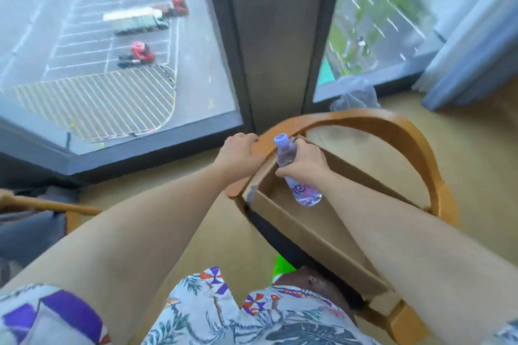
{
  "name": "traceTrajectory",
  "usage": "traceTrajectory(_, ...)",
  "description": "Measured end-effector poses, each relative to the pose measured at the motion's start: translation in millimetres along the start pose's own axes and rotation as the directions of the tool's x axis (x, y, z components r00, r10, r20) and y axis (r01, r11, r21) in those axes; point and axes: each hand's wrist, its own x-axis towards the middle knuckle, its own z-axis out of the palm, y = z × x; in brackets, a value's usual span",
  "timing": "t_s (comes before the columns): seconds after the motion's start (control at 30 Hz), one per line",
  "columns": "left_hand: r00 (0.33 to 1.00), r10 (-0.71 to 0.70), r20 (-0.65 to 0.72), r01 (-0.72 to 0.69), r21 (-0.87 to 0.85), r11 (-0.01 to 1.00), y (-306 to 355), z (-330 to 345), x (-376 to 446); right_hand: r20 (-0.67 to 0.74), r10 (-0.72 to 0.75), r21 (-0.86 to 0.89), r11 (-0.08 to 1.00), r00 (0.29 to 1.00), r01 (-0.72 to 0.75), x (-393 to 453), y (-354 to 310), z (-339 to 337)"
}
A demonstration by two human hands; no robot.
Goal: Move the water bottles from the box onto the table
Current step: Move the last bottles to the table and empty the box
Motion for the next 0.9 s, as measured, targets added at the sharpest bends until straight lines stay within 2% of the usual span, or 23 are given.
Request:
traceTrajectory(0.1,0.990,-0.091,-0.105,0.087,-0.041,0.995,-52,-43,-53,0.007,-0.156,-0.097,0.983,0.988,0.156,-24,-66,17)
traceTrajectory(0.2,0.948,-0.218,-0.234,0.201,-0.093,0.975,-112,-79,-124,0.095,-0.362,-0.168,0.912,0.927,0.373,-59,-137,50)
traceTrajectory(0.27,0.892,-0.319,-0.321,0.294,-0.126,0.948,-152,-97,-177,0.143,-0.473,-0.154,0.857,0.870,0.491,-87,-179,80)
traceTrajectory(0.37,0.777,-0.468,-0.420,0.438,-0.171,0.882,-209,-114,-265,0.193,-0.564,-0.087,0.805,0.803,0.587,-137,-237,130)
traceTrajectory(0.5,0.596,-0.631,-0.497,0.592,-0.260,0.763,-267,-119,-388,0.273,-0.688,-0.011,0.697,0.673,0.717,-218,-302,205)
traceTrajectory(0.67,0.330,-0.782,-0.529,0.706,-0.412,0.577,-311,-100,-545,0.398,-0.814,0.070,0.487,0.423,0.871,-339,-359,291)
traceTrajectory(0.77,0.146,-0.848,-0.509,0.729,-0.524,0.440,-325,-81,-631,0.461,-0.838,0.169,0.406,0.292,0.898,-415,-379,332)
traceTrajectory(0.9,-0.098,-0.885,-0.455,0.734,-0.634,0.244,-325,-45,-744,0.565,-0.813,0.289,0.354,0.140,0.890,-519,-395,379)
